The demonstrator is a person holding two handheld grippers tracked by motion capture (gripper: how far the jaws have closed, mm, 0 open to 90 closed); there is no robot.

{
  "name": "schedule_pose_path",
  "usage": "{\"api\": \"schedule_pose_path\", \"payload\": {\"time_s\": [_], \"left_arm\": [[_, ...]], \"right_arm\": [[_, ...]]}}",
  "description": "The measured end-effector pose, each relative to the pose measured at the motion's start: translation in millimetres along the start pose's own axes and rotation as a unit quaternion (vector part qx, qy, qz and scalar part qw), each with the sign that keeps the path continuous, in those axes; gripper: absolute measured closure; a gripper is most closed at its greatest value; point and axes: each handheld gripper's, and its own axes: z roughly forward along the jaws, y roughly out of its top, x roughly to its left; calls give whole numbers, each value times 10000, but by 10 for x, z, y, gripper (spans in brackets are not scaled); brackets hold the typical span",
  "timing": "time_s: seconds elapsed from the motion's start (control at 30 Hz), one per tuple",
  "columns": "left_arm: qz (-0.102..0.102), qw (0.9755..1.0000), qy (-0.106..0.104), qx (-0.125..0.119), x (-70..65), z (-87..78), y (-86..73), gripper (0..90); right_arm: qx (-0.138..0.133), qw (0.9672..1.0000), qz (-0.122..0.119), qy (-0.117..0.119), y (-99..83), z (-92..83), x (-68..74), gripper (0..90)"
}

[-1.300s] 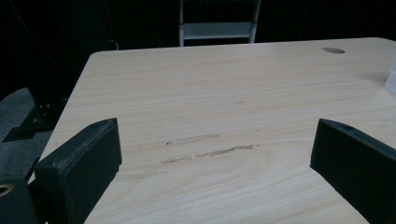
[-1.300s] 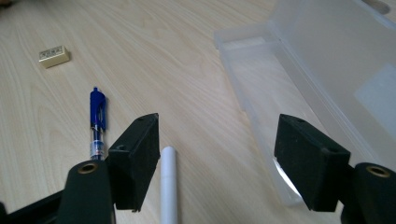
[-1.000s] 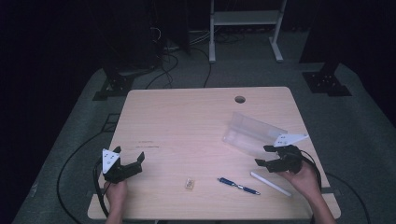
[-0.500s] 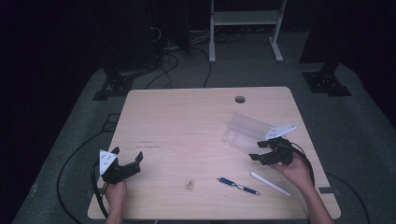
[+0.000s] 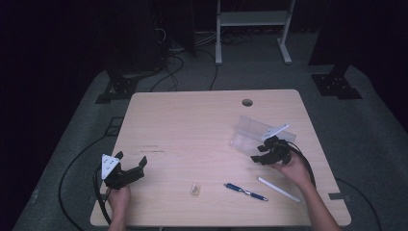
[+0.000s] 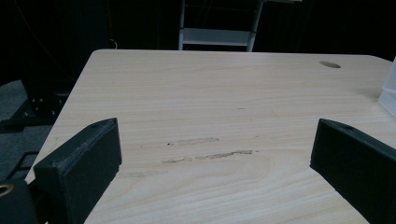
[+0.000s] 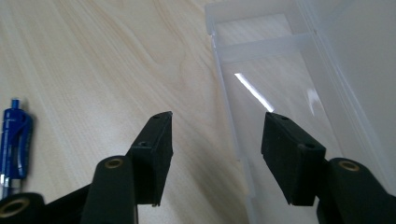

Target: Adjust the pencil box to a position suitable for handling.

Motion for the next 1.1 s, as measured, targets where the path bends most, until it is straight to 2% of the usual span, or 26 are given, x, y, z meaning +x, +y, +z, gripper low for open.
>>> {"api": "schedule_pose_path", "payload": {"time_s": [0.1, 0.13, 0.27, 0.37, 0.57, 0.73, 0.9, 1.1], "left_arm": [[-13, 10000, -8, -3, 0, -1, 1, 11], [-23, 10000, -17, -7, -2, -1, 2, 11], [-26, 10000, -28, -26, -13, -4, 6, 11], [-38, 10000, -41, -24, -12, -1, 5, 11], [-113, 9999, -40, -35, -4, -5, 6, 10], [-195, 9998, -83, -11, 0, 5, -2, 10], [-208, 9998, -67, -25, 2, 6, -3, 11], [-218, 9997, -80, -6, 2, 8, -7, 11]], "right_arm": [[81, 10000, -1, 4, -7, 39, -22, 456], [215, 9998, 32, -4, -23, 81, -43, 477], [289, 9996, 26, -5, -47, 105, -65, 525], [264, 9996, 15, -69, -54, 97, -81, 595], [358, 9990, -206, -151, -58, 116, -66, 692], [373, 9985, -353, -190, -59, 137, -47, 728], [337, 9985, -388, -182, -67, 139, -62, 754], [335, 9976, -541, -266, -76, 136, -53, 808]]}}
